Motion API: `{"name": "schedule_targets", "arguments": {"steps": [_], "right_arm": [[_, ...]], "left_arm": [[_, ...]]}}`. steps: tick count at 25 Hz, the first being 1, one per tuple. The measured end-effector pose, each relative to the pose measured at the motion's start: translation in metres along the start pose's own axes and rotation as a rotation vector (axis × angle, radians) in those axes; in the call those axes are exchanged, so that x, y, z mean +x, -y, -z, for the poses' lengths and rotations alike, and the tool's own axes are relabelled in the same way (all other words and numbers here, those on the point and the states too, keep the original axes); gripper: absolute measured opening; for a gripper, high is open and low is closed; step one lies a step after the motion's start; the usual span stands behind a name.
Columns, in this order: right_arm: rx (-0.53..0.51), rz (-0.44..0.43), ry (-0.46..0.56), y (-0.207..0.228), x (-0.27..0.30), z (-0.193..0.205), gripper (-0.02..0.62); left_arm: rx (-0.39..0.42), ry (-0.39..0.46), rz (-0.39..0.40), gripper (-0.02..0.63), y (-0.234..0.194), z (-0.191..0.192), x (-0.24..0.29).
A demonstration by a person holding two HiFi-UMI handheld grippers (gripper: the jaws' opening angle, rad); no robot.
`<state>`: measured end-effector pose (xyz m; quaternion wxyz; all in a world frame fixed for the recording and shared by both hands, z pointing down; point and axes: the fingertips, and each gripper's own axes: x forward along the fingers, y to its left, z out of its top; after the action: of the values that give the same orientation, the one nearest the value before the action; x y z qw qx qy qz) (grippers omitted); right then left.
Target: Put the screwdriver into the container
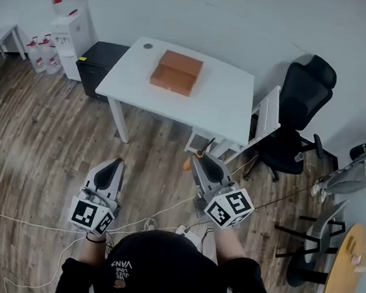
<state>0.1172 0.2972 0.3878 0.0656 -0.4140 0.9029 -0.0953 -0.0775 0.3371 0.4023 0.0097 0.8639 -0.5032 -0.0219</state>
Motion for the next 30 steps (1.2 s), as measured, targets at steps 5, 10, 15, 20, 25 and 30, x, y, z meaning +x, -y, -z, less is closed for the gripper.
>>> {"name": "schedule_targets", "arguments": {"steps": [5, 10, 15, 20, 25, 30], "right_arm": [[-0.009, 0.021, 0.003, -0.002, 0.013, 0.001, 0.077], [-0.010, 0.043, -0.013, 0.005, 0.019, 0.005, 0.077], [-0.022, 0.046, -0.020, 0.012, 0.032, 0.002, 0.077], [-0.012, 0.044, -0.026, 0.024, 0.053, 0.006, 0.077], [-0.006, 0.036, -0.035, 0.039, 0.072, 0.008, 0.077], [0.006, 0.037, -0.041, 0.065, 0.100, 0.007, 0.077]], "left_arm": [[0.001, -0.001, 0.021, 0.014, -0.017, 0.001, 0.005], [-0.009, 0.001, 0.021, 0.014, -0.027, 0.004, 0.013], [-0.022, -0.004, 0.009, 0.014, -0.040, 0.007, 0.020], [-0.025, -0.018, 0.002, 0.014, -0.055, 0.011, 0.035], [-0.025, -0.030, 0.002, 0.014, -0.067, 0.015, 0.056], [-0.025, -0.046, 0.001, 0.014, -0.085, 0.017, 0.090]]}}
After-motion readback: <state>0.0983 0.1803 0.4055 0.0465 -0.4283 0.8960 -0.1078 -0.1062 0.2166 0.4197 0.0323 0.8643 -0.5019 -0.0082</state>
